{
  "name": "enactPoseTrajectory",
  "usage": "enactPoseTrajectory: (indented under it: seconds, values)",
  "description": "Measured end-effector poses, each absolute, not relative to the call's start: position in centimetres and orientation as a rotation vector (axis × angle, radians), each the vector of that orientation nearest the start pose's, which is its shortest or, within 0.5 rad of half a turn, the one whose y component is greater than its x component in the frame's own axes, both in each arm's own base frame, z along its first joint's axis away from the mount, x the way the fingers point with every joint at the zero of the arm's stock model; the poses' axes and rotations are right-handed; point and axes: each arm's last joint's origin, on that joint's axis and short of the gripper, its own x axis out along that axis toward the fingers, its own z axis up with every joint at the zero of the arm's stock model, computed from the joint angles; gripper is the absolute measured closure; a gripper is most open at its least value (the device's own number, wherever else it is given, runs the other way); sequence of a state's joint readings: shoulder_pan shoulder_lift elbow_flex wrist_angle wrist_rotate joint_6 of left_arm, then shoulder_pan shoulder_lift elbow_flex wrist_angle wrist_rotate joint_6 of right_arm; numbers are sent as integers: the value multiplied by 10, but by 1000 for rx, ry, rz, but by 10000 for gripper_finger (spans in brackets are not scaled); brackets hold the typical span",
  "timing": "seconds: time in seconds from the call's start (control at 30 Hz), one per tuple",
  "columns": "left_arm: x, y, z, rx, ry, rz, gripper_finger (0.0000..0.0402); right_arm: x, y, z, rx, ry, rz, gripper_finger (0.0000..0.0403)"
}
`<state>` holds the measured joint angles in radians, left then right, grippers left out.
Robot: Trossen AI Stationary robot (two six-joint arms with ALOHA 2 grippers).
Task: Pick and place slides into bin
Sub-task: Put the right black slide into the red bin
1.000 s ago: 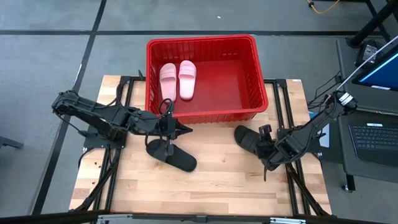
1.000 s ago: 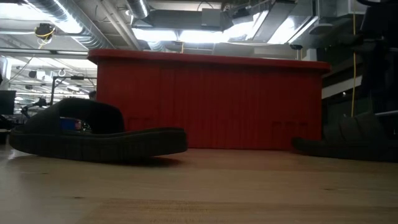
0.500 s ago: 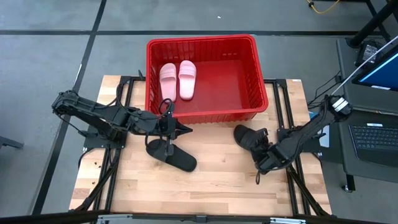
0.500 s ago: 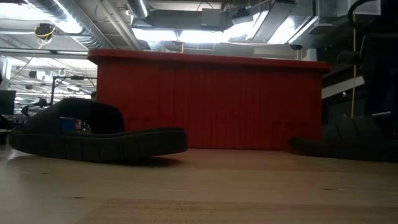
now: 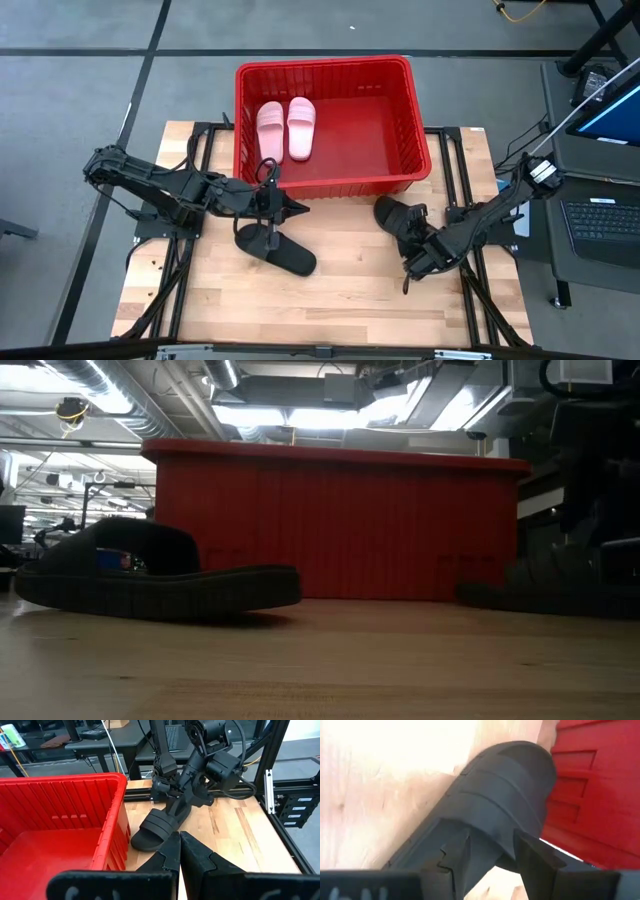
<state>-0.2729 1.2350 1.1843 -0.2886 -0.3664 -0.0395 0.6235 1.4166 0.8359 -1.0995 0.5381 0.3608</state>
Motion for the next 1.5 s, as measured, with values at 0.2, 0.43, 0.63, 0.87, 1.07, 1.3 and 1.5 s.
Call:
enactPoseTrajectory:
  seconds: [0.2, 0.43, 0.63, 0.87, 1.07, 1.3, 1.5]
  values:
    - [263, -63, 369, 68, 321, 99, 398, 174, 107, 189, -642, 1395, -190, 254]
    - [263, -63, 368, 68, 323, 99, 398, 178, 101, 188, -592, 1397, -230, 254]
    - [262, -63, 367, 75, 343, 99, 398, 184, 93, 186, -568, 1402, -249, 254]
    - [262, -62, 365, 76, 356, 100, 398, 185, 85, 179, -578, 1429, -237, 254]
    - [262, -62, 365, 78, 358, 99, 398, 189, 83, 179, -551, 1409, -241, 254]
    - [261, -62, 364, 84, 371, 99, 398, 193, 77, 178, -508, 1411, -260, 265]
    - [261, -62, 364, 84, 371, 99, 398, 198, 76, 178, -381, 1390, -283, 363]
